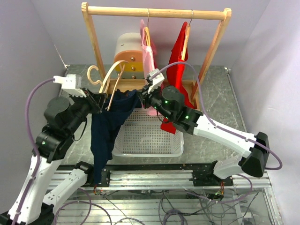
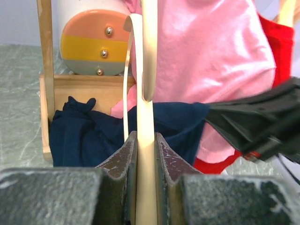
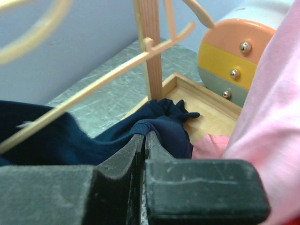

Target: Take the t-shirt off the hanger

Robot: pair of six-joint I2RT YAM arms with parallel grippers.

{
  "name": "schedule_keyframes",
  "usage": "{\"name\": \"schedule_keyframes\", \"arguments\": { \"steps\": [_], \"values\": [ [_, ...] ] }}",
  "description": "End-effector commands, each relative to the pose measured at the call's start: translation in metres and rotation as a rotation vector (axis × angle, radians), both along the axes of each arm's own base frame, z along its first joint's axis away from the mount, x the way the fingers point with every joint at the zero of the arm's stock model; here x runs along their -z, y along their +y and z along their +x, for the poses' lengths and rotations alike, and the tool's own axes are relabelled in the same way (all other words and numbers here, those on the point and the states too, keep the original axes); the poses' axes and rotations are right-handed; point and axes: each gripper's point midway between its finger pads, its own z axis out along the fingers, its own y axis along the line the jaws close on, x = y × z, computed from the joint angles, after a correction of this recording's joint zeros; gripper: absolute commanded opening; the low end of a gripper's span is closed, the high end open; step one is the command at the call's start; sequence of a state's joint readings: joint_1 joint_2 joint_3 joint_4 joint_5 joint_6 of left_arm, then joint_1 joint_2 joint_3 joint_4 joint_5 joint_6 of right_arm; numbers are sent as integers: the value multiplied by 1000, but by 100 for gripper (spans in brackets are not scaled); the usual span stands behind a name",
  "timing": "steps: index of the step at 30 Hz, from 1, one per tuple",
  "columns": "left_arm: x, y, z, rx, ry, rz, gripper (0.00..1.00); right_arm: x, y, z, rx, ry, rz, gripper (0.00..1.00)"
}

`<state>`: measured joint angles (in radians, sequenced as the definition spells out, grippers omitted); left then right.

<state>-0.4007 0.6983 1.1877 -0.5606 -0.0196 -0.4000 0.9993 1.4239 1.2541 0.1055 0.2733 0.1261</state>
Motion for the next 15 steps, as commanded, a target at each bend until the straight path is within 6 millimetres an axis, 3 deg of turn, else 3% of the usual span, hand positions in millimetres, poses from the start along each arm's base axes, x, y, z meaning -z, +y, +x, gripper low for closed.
{"name": "schedule_keyframes", "arguments": {
  "steps": [1, 6, 12, 15],
  "values": [
    [-20, -7, 35, -54, -103, -123, 7, -12, -9, -20, -62, -20, 5, 0],
    [-24, -18, 62, -61, -120, -148, 7, -4, -22, -23, -37, -14, -26, 0],
    [-26, -37, 79, -6, -139, -207, 7, 9, 0, -40, -179, 24, -10, 1],
    [-19, -42, 85, 0, -116, -201, 7, 11, 14, -44, -242, 26, 3, 21]
  ]
}}
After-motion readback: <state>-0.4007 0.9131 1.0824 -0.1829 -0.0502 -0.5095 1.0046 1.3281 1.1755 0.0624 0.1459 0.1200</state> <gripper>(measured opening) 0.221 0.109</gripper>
